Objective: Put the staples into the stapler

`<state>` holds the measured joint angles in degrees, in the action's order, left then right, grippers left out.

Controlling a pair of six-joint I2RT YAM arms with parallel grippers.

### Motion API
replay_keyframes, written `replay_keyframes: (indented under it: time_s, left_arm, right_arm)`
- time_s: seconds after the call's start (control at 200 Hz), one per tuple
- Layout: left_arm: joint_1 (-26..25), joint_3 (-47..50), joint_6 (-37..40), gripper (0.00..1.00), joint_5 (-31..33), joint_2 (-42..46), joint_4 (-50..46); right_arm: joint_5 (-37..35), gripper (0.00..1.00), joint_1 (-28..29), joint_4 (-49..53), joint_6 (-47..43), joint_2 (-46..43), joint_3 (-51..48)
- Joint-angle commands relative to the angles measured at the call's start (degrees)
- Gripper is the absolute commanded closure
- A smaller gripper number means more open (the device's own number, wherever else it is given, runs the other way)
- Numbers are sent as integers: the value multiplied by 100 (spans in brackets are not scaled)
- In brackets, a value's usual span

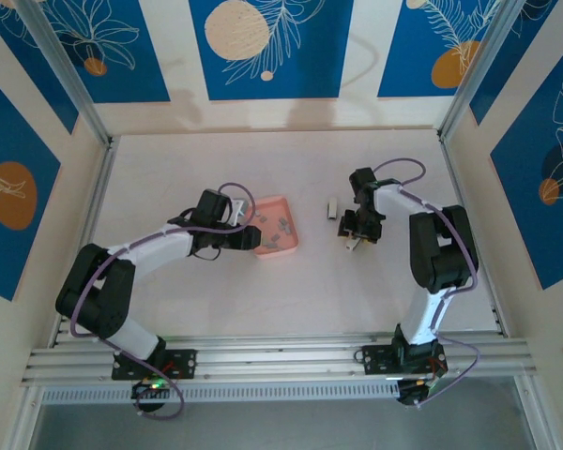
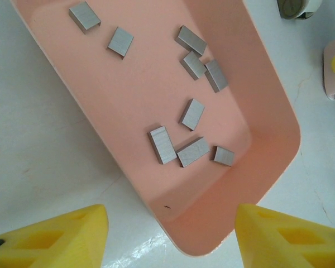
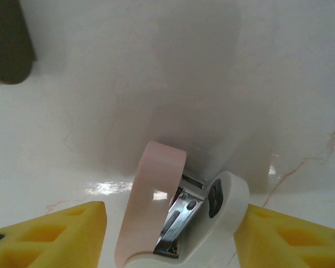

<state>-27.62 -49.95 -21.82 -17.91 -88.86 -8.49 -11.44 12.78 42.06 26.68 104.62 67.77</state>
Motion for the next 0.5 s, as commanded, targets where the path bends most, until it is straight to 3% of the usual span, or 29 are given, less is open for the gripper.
replay_keyframes:
  time_s: [0.0, 0.285, 0.495]
  left_arm:
    - [25, 12, -11, 38, 66, 140, 119]
    - [23, 96, -85, 39, -59, 414, 183]
    - [-72, 621, -182, 40, -707, 974, 1210]
  right_arm:
    - [19, 50, 36, 88, -30, 103, 113]
    - [122, 67, 87, -650, -101, -885, -517]
    - [1297, 69, 268, -2399, 231, -2462, -1705]
